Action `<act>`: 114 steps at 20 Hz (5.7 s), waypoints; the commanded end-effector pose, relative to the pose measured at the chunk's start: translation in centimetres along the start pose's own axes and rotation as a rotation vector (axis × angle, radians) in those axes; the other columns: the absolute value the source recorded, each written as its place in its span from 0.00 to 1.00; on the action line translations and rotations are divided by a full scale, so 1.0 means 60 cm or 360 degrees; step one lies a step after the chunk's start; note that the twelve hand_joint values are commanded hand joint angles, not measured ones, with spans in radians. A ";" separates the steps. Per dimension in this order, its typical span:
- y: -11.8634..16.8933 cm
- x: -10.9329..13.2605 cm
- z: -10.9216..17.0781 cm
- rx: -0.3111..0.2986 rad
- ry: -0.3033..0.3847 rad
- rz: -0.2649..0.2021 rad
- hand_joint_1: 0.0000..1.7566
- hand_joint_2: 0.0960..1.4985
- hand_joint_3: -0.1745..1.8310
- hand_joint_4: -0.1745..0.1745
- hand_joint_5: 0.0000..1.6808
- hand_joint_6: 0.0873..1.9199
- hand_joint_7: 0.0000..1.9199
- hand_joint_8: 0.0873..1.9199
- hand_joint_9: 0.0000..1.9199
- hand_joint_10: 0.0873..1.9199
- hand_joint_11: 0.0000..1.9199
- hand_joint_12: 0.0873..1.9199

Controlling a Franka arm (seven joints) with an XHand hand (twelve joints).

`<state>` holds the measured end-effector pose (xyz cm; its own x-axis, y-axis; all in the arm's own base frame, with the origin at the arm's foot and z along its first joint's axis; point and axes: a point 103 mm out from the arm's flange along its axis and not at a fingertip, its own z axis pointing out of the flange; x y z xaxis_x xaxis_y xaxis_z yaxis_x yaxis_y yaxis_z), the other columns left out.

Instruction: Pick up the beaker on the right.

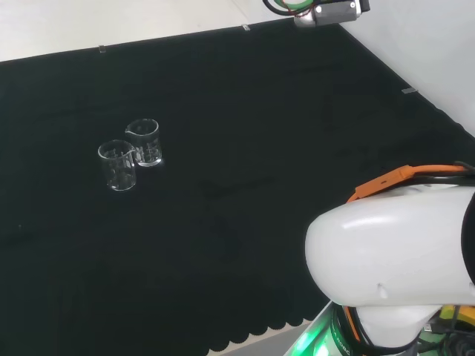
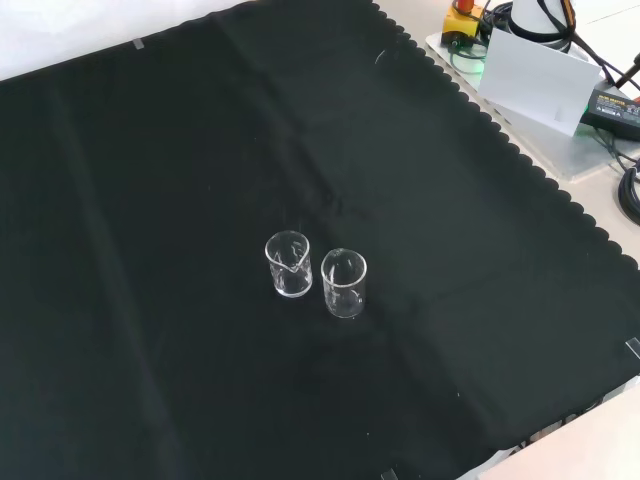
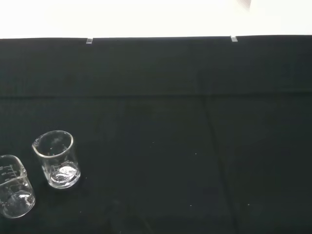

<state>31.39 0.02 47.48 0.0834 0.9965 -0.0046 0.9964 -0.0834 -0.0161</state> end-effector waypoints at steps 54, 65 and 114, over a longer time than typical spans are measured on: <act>0.401 0.079 0.527 0.0233 0.0937 -0.0725 0.42 0.34 0.46 0.31 0.16 0.00 0.11 0.31 0.16 0.32 0.00 0.62; 0.410 0.093 0.591 0.0309 0.1087 -0.0824 0.43 0.33 0.46 0.30 0.18 0.00 0.14 0.32 0.19 0.32 0.00 0.65; 0.417 0.201 0.717 0.0474 0.1366 -0.0955 0.45 0.28 0.44 0.31 0.13 0.00 0.05 0.28 0.10 0.31 0.00 0.53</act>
<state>56.87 9.30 4.06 -0.3156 0.5396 0.7805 0.8454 0.5335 -0.0270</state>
